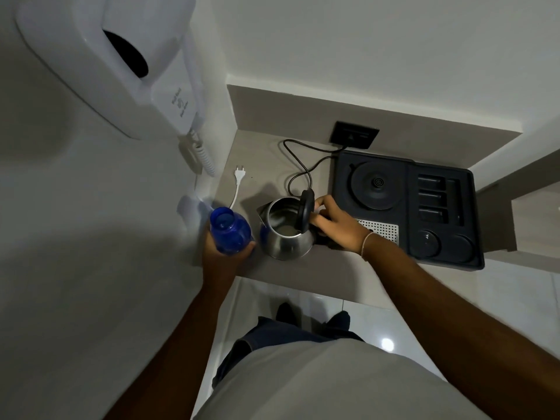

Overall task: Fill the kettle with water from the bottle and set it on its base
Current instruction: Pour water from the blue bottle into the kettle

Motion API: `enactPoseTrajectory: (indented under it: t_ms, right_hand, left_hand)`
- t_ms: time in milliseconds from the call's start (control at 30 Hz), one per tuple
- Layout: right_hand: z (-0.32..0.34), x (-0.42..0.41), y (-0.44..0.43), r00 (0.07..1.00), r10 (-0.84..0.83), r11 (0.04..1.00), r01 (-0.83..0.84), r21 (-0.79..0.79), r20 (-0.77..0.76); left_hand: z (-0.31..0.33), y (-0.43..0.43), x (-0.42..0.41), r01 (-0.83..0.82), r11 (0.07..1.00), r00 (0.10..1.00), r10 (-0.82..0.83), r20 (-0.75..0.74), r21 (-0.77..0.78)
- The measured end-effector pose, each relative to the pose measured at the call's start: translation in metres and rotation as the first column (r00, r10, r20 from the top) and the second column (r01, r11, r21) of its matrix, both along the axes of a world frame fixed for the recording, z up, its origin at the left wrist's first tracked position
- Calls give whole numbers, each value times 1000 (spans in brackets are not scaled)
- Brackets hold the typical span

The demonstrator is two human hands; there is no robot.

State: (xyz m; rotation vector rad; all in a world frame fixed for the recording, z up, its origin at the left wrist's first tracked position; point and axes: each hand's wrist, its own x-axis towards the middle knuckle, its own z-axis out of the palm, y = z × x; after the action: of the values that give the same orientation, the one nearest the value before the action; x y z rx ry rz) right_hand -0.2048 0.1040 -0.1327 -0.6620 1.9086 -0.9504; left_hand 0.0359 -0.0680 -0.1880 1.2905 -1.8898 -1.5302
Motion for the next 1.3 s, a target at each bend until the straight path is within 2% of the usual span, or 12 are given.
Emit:
enactPoseTrajectory:
  t_ms: [133, 233, 333, 467, 600, 833, 1067, 1300]
  right_hand:
    - [-2, -2, 3, 999, 26, 999, -25, -31, 36]
    - [-4, -4, 5, 998, 20, 997, -16, -71, 56]
    - [-5, -7, 8, 997, 44, 995, -39, -91, 57]
    - [0, -10, 9, 993, 102, 992, -96, -85, 64]
    - [0, -11, 10, 990, 121, 989, -115, -88, 69]
    - [-4, -12, 10, 990, 120, 989, -113, -94, 70]
    - [-9, -12, 10, 990, 80, 990, -65, -125, 117]
    - [-11, -13, 10, 991, 72, 993, -60, -107, 116]
  left_hand:
    - [23, 9, -1, 9, 996, 994, -19, -104, -91]
    - [40, 16, 6, 60, 987, 993, -74, -93, -146]
    - [53, 20, 21, 145, 975, 989, -149, -10, -170]
    - [65, 19, 35, 232, 966, 959, -208, 190, -114]
    - [78, 22, 40, 263, 959, 931, -224, 288, -104]
    - [106, 34, 35, 380, 909, 817, -242, 523, -172]
    - [126, 46, 28, 440, 862, 716, -167, 678, -253]
    - [135, 55, 28, 465, 842, 645, -111, 756, -273]
